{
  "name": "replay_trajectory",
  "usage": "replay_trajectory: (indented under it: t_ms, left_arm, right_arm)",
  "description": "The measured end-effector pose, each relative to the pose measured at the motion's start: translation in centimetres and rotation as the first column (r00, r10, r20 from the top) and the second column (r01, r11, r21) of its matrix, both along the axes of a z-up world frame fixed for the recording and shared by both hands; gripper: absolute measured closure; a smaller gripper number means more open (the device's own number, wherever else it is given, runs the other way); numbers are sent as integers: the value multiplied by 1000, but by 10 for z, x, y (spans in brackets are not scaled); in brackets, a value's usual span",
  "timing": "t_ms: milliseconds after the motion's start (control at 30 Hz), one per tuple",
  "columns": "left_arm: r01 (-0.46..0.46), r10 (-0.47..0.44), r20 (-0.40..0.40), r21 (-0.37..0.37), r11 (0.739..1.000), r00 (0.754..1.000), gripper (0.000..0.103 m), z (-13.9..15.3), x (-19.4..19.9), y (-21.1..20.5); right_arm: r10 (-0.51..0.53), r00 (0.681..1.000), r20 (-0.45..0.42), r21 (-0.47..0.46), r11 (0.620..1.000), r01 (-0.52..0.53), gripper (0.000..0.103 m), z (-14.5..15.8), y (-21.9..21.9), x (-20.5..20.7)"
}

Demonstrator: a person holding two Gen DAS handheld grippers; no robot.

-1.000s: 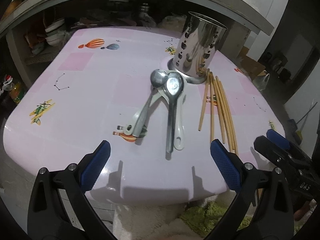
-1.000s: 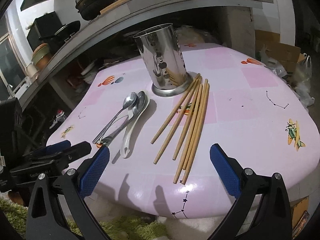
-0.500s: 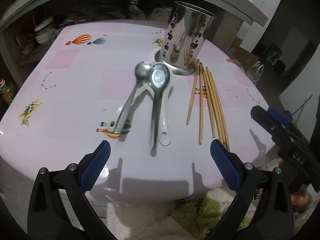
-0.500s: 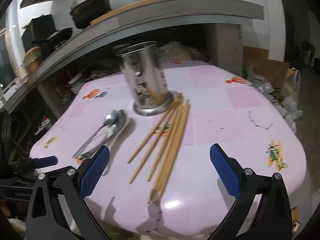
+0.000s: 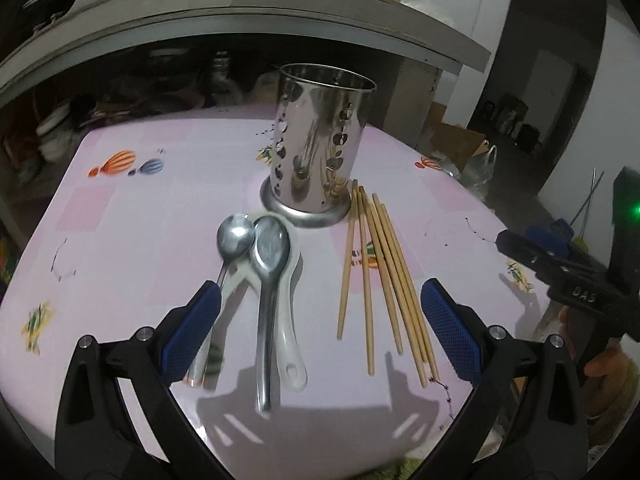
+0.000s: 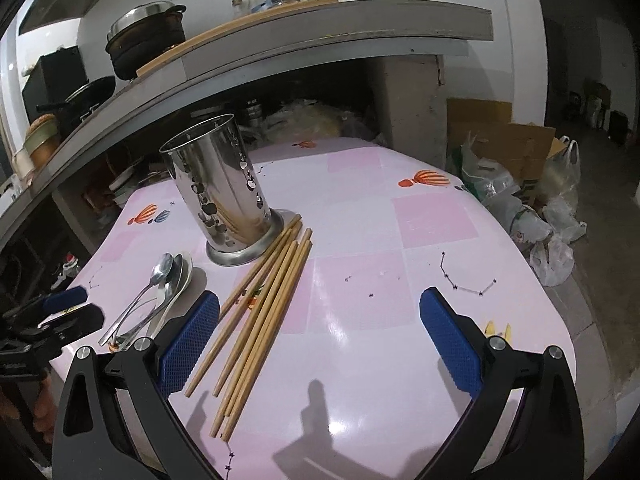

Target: Organize utensils

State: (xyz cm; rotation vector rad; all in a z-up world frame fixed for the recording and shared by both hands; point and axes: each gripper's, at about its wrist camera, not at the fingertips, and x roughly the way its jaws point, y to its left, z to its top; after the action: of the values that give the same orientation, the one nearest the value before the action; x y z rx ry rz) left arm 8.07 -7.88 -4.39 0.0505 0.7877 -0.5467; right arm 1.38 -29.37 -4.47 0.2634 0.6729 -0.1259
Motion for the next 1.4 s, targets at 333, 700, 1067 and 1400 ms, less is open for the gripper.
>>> replay_trajectory:
  t_ms: [333, 700, 1067, 1400]
  left_arm:
    - [121, -124, 17, 143, 982, 992, 7, -25, 23, -43]
    - [197, -185, -77, 200, 960, 980, 43, -54, 45, -70]
    - [231, -195, -184, 203, 952, 963, 72, -79, 60, -81]
    - [260, -216, -171, 303, 917, 961, 79, -87, 63, -99]
  right_arm:
    - [57, 997, -53, 40, 998, -55, 13, -20, 5, 27]
    - [88, 989, -120, 93, 993, -77, 30, -46, 8, 48]
    - [107, 982, -155, 91, 991, -93, 34, -62, 11, 55]
    - [103, 982, -157, 107, 991, -87, 34, -66, 9, 55]
